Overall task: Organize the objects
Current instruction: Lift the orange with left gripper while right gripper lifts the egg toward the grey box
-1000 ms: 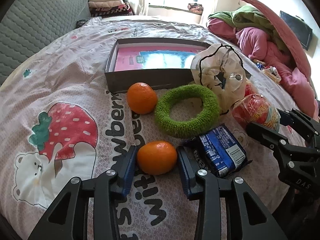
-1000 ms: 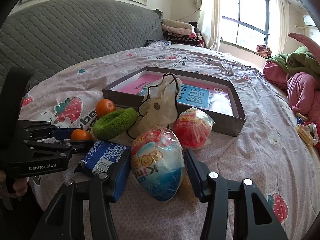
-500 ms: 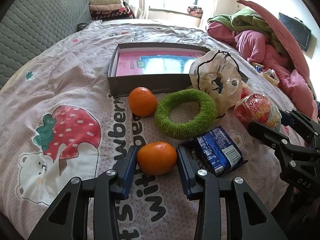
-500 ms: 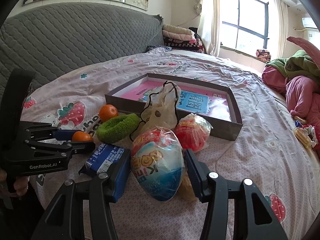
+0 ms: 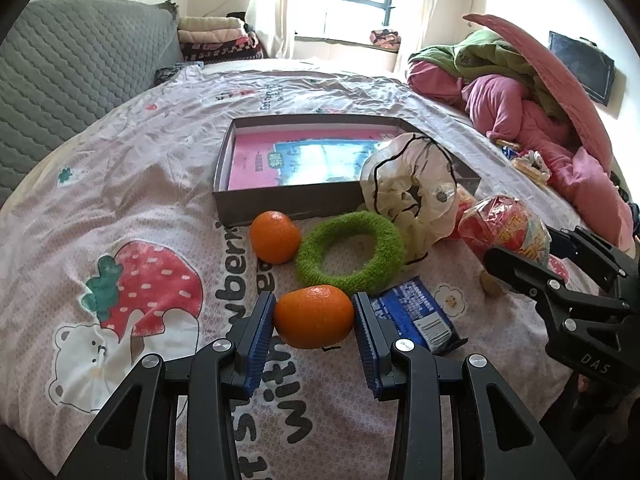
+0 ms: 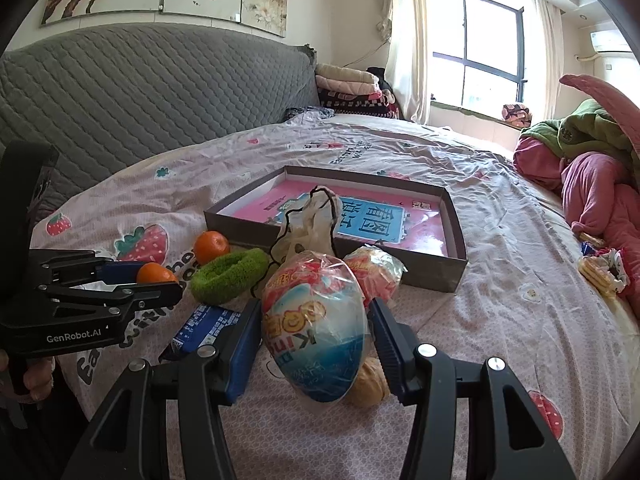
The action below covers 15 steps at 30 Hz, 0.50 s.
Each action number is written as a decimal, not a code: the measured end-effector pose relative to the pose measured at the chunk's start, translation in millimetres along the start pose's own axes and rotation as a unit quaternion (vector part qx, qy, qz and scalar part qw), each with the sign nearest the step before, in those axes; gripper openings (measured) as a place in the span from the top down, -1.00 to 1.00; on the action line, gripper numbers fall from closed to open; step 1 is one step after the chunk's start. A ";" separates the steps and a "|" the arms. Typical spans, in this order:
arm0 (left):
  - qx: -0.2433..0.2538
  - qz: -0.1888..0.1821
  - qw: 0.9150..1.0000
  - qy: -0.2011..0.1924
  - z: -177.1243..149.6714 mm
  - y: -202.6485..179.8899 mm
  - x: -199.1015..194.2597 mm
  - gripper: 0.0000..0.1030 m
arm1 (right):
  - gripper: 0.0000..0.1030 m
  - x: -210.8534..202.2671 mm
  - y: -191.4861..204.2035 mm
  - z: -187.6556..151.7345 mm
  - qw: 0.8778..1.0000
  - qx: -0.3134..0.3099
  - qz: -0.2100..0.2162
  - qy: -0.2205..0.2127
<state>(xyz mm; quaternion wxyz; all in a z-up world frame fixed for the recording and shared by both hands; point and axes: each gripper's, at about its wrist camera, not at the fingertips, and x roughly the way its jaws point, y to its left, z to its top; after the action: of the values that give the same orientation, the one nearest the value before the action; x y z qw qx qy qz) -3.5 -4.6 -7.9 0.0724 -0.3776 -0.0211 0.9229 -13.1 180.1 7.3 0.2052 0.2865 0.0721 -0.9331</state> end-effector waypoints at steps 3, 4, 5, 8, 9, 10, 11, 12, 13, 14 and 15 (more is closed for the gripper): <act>-0.001 0.000 1.000 -0.004 3.2 -2.5 -2.1 0.22 | -0.04 -1.9 -0.6 0.9 1.000 0.000 -0.004 -0.004; -0.001 0.000 1.000 -0.005 4.6 -3.4 -2.3 0.22 | -0.04 -2.7 -1.1 1.3 1.000 0.001 -0.004 -0.006; -0.001 -0.001 1.000 -0.006 6.1 -3.9 -2.5 0.22 | -0.04 -3.3 -1.8 1.4 1.000 0.002 -0.005 -0.008; -0.002 -0.003 1.000 -0.008 12.0 -6.4 -2.6 0.22 | -0.04 -4.3 -3.5 1.8 1.000 0.004 -0.007 -0.011; -0.002 -0.002 1.000 -0.009 14.1 -7.2 -2.4 0.22 | -0.04 -4.4 -4.3 2.3 1.000 0.006 -0.008 -0.012; -0.001 -0.003 1.000 -0.010 16.1 -8.3 -2.2 0.22 | -0.04 -4.7 -5.1 2.7 1.000 0.007 -0.010 -0.013; 0.000 -0.005 1.000 -0.010 17.9 -9.0 -2.1 0.22 | -0.04 -5.9 -6.0 3.2 1.000 0.010 -0.012 -0.016; -0.001 -0.007 1.000 -0.011 19.4 -9.6 -2.3 0.22 | -0.04 -7.1 -7.2 3.6 1.000 0.012 -0.014 -0.019; 0.000 -0.008 1.000 -0.012 20.5 -10.5 -2.6 0.22 | -0.04 -8.5 -8.6 4.0 1.000 0.015 -0.015 -0.022; 0.001 -0.009 1.000 -0.014 22.0 -11.2 -3.0 0.22 | -0.04 -9.5 -10.4 4.8 0.999 0.018 -0.016 -0.025; 0.002 -0.010 1.000 -0.016 23.3 -11.9 -3.3 0.22 | -0.04 -9.7 -11.7 5.4 0.999 0.020 -0.018 -0.026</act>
<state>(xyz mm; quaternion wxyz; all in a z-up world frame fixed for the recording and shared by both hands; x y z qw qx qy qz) -16.1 7.1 12.1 0.0814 -0.3627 -0.0243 0.9280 -13.5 192.6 17.4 0.1848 0.2645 0.0535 -0.9450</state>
